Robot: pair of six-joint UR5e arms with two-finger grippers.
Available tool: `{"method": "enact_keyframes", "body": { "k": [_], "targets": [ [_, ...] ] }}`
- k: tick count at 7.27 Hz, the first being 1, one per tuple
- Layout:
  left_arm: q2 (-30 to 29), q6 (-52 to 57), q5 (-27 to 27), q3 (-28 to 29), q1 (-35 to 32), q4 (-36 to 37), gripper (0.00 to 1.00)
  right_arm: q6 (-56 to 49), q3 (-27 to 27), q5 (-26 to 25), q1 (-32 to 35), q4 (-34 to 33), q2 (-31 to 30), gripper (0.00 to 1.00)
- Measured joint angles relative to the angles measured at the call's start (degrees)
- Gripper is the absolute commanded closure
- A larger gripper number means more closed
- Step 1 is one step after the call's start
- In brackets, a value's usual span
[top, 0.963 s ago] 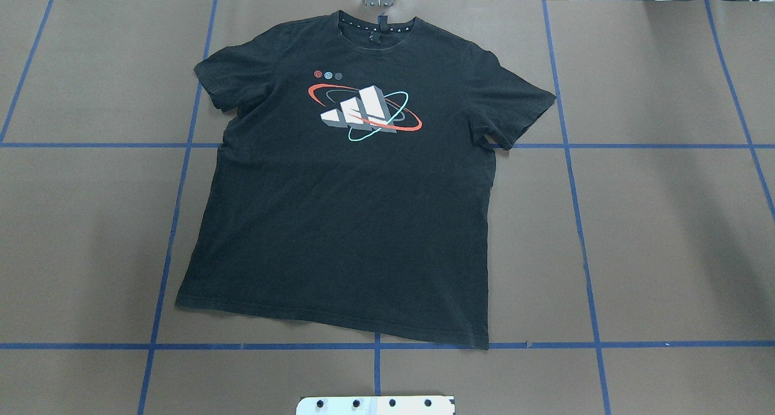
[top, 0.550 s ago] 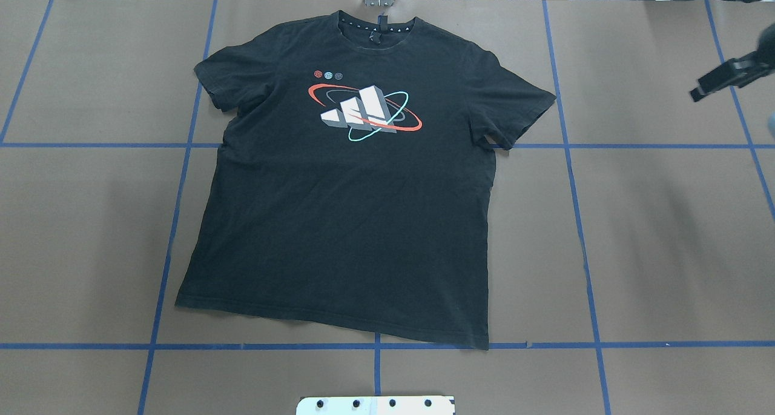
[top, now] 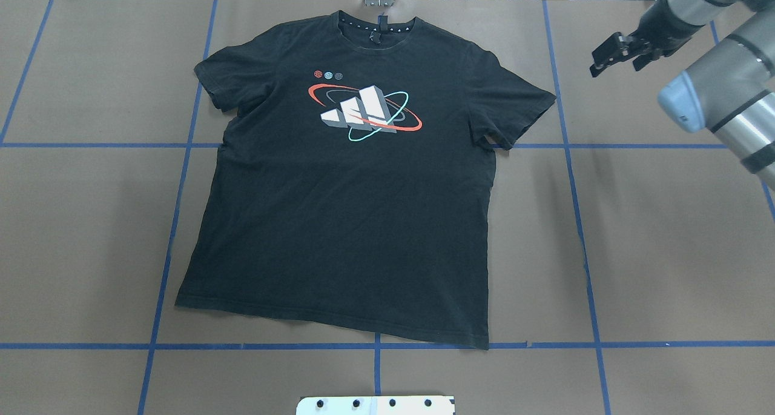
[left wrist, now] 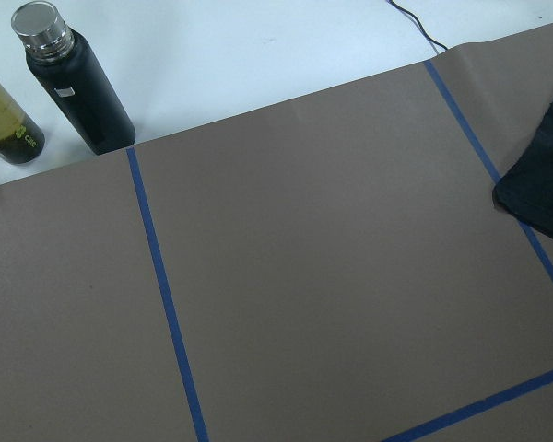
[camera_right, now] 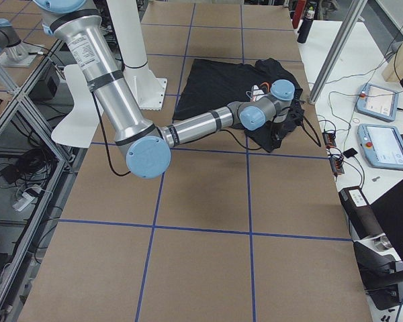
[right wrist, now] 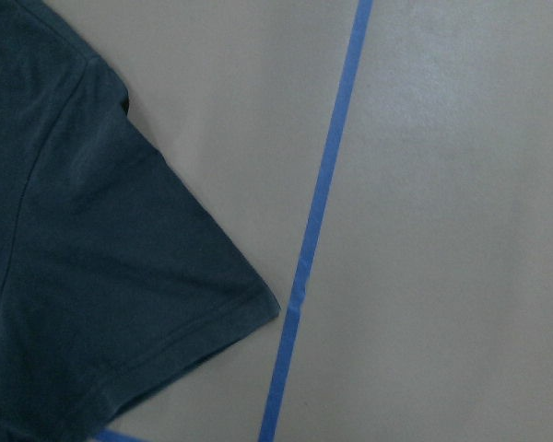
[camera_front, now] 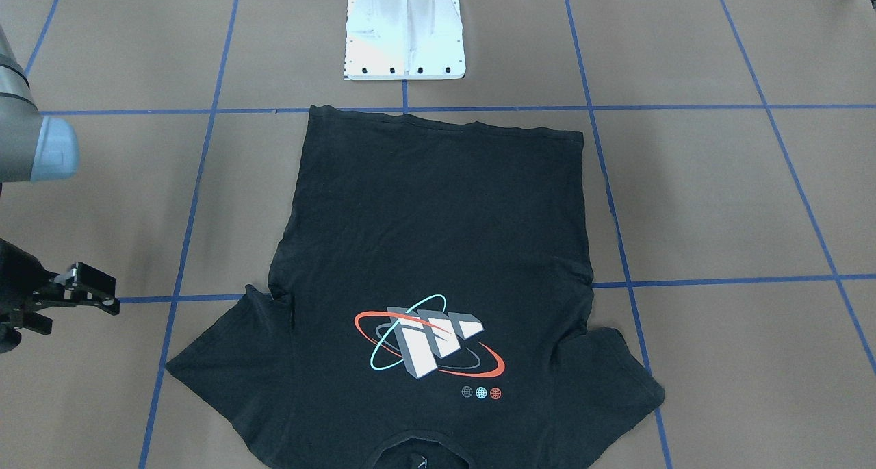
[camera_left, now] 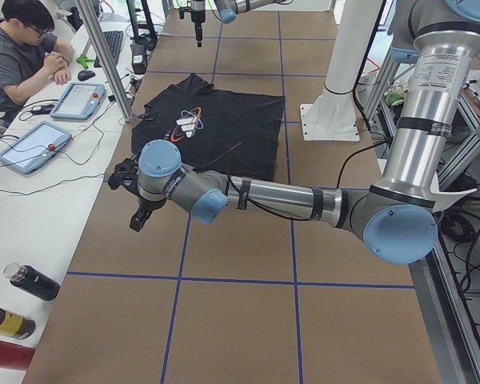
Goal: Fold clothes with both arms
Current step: 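Move the right gripper toward the shirt's shoulder farthest from the robot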
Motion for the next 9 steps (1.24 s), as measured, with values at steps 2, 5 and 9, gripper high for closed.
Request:
{"method": "enact_keyframes", "body": {
  "k": [2, 5, 9],
  "targets": [
    [0.12, -0.08, -0.01, 0.03, 0.41, -0.28, 0.00, 7.62, -10.91, -4.51, -3.41, 13.00, 3.91, 0.04],
    [0.17, -0.09, -0.02, 0.09, 0.49, -0.26, 0.00, 11.75, -16.89, -10.04, -7.53, 16.58, 7.88, 0.21],
    [0.17, -0.09, -0.08, 0.34, 0.52, -0.26, 0.00, 12.13, -17.67, -12.76, -9.21, 16.74, 7.53, 0.30]
  ]
}}
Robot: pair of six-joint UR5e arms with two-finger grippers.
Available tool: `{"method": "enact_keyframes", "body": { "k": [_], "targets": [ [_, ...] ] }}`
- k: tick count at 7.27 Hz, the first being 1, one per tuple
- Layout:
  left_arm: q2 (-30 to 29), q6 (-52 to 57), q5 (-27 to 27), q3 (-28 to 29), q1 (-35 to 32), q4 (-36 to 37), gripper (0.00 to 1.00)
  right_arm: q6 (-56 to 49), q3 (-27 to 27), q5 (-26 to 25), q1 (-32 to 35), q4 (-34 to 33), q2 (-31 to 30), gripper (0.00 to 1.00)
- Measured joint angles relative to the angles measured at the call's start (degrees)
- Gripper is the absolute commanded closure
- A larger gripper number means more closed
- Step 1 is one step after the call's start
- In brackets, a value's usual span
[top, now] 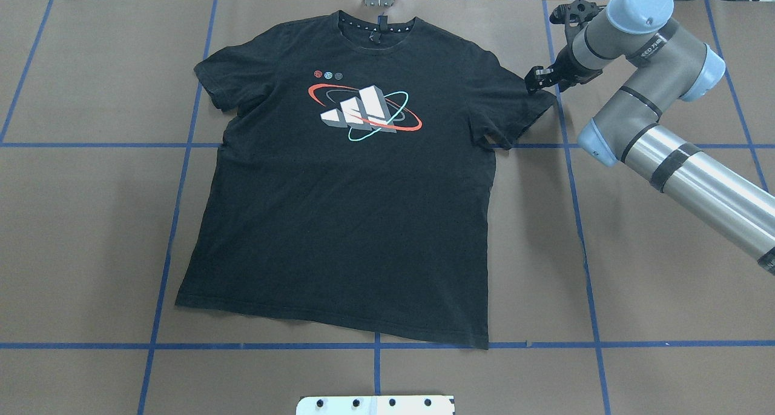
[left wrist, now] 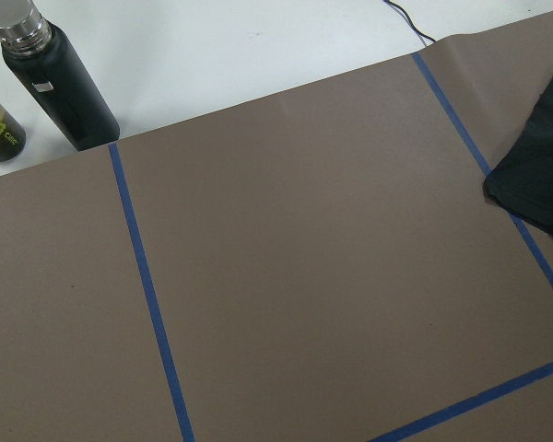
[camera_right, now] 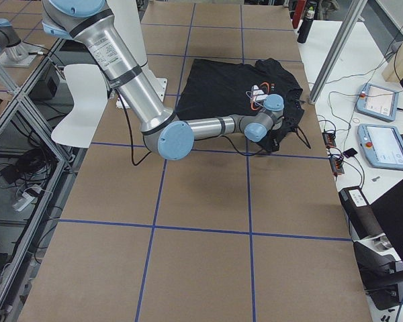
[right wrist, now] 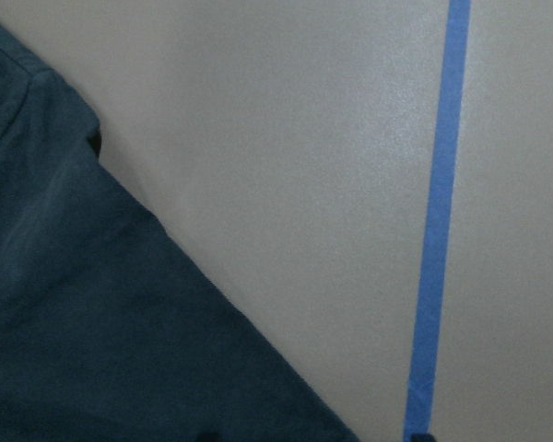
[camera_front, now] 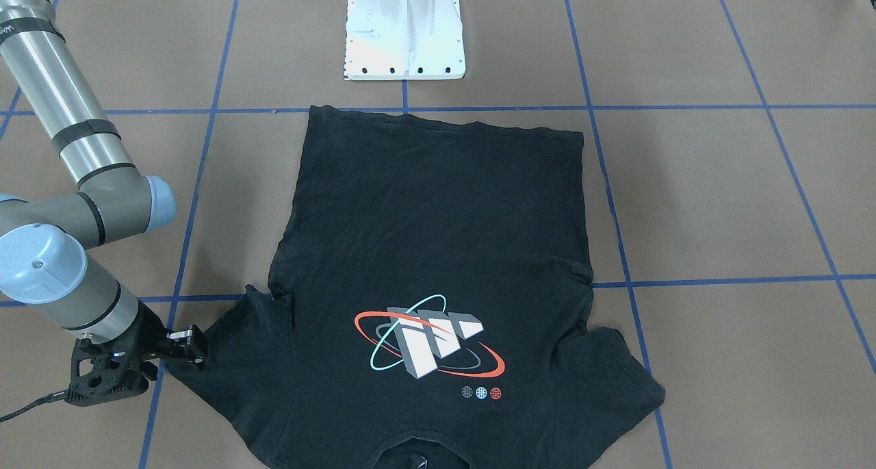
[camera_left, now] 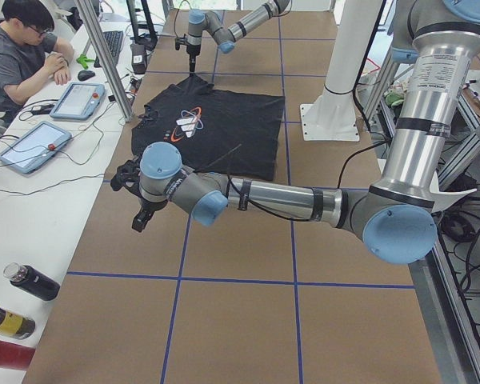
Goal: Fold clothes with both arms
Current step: 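Move the right gripper toward the shirt's shoulder farthest from the robot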
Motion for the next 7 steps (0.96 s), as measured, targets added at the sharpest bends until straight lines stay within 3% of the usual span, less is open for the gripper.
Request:
{"method": "enact_keyframes", "body": {
  "k": [4, 6, 7],
  "targets": [
    [0.00, 0.00, 0.00, 0.11, -0.02, 0.00, 0.00, 0.05, -0.19, -1.77, -0.64, 0.00, -0.40, 0.71],
    [0.00, 0.00, 0.00, 0.13, 0.00, 0.00, 0.00, 0.08, -0.11, -1.80, -0.67, 0.00, -0.42, 0.97],
    [0.00, 0.00, 0.00, 0.13, 0.01, 0.00, 0.00, 0.08, 0.03, -1.76, -0.67, 0.00, -0.43, 1.00]
  ]
}}
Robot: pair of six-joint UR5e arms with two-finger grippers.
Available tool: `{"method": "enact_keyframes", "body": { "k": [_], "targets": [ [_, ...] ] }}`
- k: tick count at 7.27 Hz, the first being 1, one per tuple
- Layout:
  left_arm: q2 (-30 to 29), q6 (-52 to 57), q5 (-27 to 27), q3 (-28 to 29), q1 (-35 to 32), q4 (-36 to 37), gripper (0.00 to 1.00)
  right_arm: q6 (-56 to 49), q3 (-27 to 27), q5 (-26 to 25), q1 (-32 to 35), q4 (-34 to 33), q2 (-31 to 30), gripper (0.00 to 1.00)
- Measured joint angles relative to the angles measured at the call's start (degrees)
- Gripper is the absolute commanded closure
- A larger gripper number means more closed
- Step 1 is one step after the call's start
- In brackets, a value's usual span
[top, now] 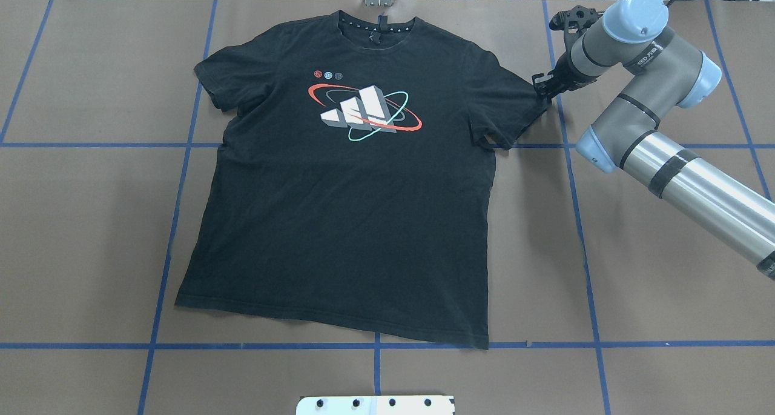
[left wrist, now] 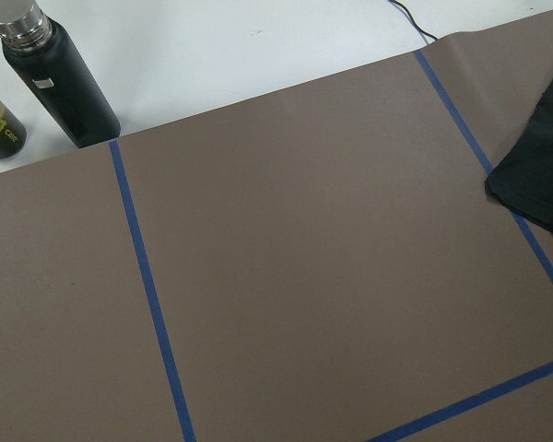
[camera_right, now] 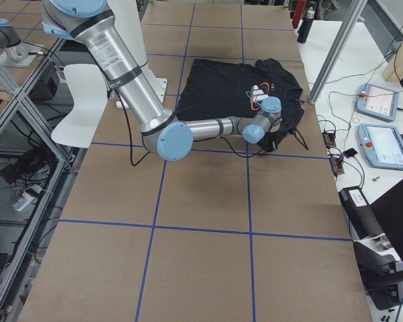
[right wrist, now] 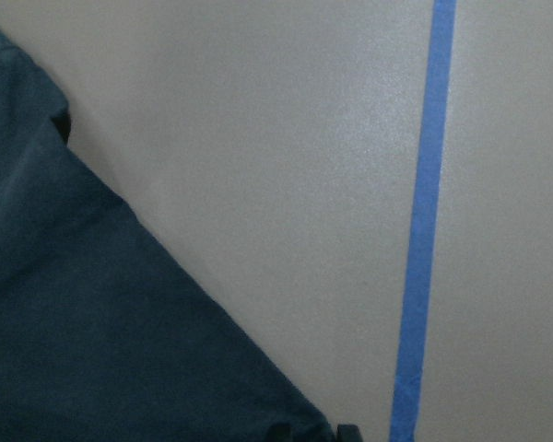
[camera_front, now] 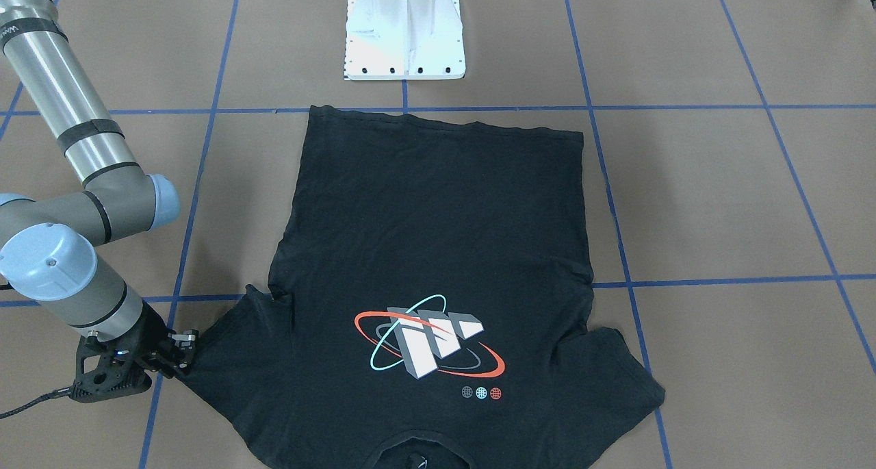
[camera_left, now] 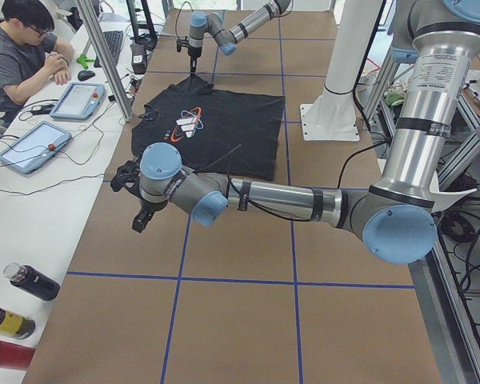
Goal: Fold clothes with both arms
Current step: 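Move the right gripper toward the shirt's shoulder farthest from the robot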
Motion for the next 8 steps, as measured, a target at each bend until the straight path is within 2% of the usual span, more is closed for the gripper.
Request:
{"method": "enact_keyframes", "body": {
  "k": [4, 7, 8],
  "targets": [
    [0.00, 0.00, 0.00, -0.03, 0.00, 0.00, 0.00, 1.76, 2.04, 0.10, 0.19, -0.02, 0.14, 1.00],
    [0.00, 0.00, 0.00, 0.00, 0.04, 0.00, 0.00, 12.31, 5.61, -0.48, -0.72, -1.00, 3.13, 1.00],
    [0.00, 0.00, 0.00, 0.06, 0.04, 0.00, 0.00, 16.02, 5.79, -2.26, -2.16, -2.36, 5.39, 1.00]
  ]
}}
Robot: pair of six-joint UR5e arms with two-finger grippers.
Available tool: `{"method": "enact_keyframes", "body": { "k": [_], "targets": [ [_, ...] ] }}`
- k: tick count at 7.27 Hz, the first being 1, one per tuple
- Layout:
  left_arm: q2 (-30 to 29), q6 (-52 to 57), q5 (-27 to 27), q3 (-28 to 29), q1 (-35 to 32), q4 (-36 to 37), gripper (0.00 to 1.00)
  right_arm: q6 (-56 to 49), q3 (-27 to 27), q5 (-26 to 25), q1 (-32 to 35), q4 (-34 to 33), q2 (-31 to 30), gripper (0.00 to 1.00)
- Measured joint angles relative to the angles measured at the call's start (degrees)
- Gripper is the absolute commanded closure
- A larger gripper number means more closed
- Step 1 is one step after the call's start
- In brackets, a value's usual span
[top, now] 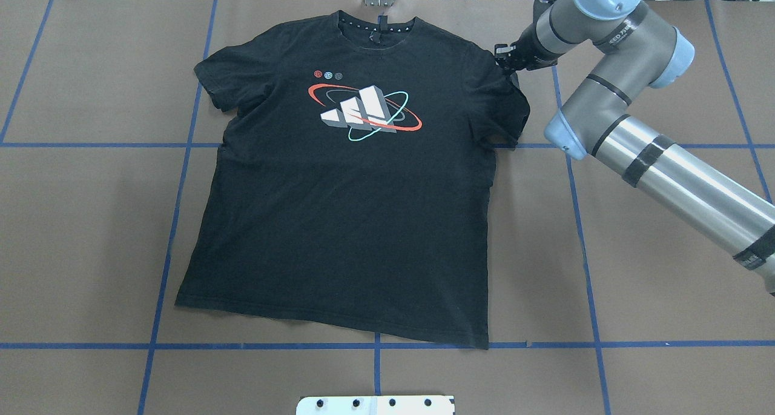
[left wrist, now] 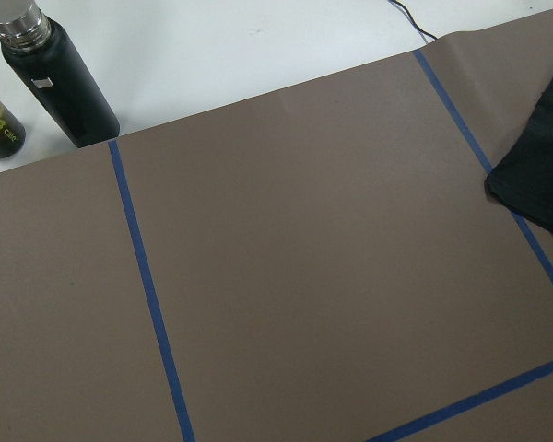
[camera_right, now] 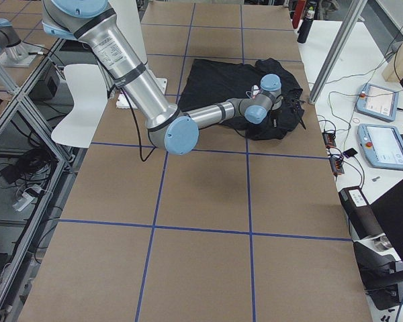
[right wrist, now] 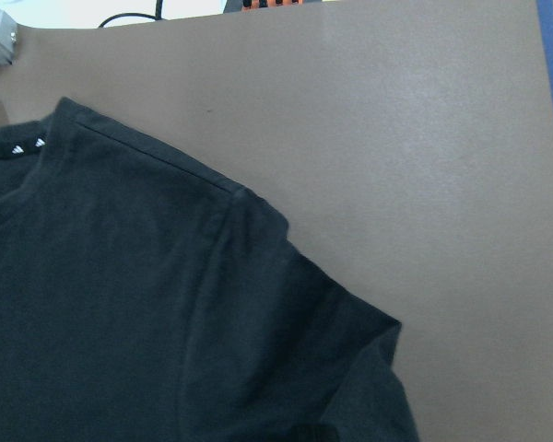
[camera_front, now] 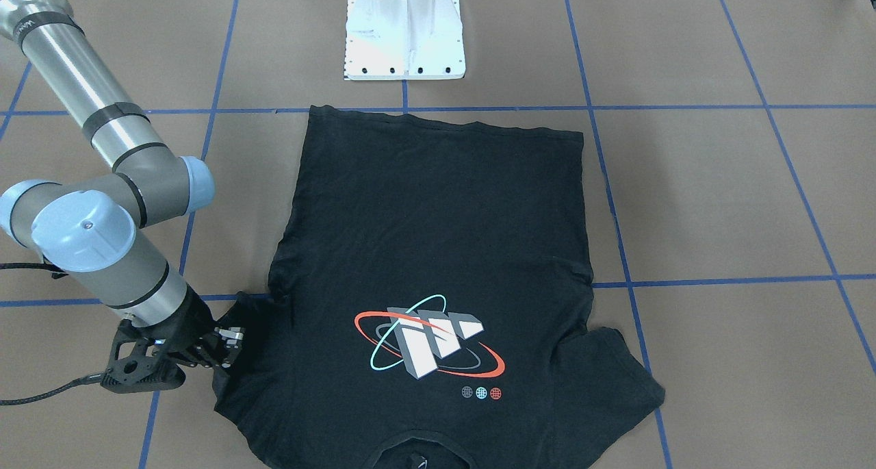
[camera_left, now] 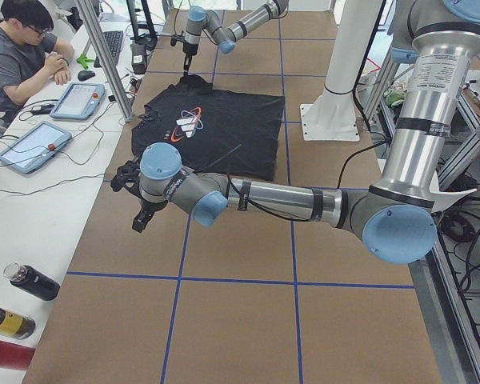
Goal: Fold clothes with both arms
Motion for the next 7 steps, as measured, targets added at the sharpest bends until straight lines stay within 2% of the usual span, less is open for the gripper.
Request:
{"method": "enact_keyframes", "body": {
  "k": [3, 5, 7],
  "targets": [
    [0.00, 0.00, 0.00, 0.11, -0.04, -0.02, 0.00, 6.16, -1.50, -7.72, -5.54, -5.59, 7.37, 1.00],
    [0.00, 0.00, -0.02, 0.12, -0.07, 0.00, 0.00, 8.62, -5.17, -11.65, -8.46, -6.01, 11.70, 1.00],
    [0.00, 0.00, -0.08, 0.12, -0.04, 0.00, 0.00, 9.27, -7.86, -13.38, -9.66, -6.00, 14.12, 1.00]
  ]
}}
